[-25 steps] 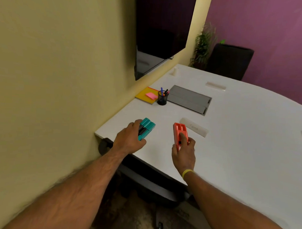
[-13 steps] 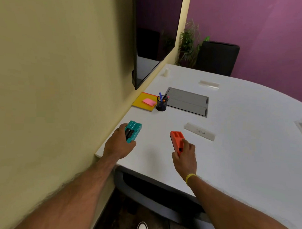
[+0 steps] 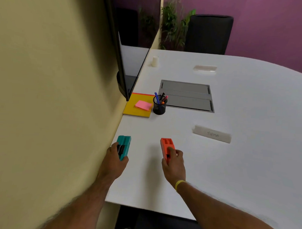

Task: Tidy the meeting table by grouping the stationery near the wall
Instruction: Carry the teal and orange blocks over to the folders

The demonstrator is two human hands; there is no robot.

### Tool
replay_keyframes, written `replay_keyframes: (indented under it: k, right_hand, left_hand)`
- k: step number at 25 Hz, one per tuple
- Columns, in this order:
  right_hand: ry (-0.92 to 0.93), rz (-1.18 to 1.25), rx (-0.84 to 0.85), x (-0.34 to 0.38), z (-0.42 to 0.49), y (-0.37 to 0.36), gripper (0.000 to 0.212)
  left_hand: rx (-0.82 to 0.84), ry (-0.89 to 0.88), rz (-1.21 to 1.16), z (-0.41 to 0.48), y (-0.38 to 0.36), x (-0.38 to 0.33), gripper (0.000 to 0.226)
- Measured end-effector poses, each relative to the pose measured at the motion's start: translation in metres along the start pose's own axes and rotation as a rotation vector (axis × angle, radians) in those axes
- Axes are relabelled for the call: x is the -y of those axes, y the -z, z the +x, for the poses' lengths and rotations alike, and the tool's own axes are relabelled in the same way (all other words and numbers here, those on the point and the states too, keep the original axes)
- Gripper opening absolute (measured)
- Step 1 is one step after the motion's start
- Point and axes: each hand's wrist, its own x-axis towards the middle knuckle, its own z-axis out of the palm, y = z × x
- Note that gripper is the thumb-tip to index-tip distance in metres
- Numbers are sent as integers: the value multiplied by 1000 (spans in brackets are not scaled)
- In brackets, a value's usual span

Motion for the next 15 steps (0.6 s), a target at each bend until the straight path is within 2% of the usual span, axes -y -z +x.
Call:
replay_keyframes:
  k: [8, 15]
  right_hand:
    - [-42, -84, -46, 40, 96, -80, 49]
    - [-75, 4, -147, 59, 154, -142, 51]
  left_hand:
    - [68, -83, 5, 149, -47, 29, 66]
    - [-52, -118, 30, 210, -82, 39, 69]
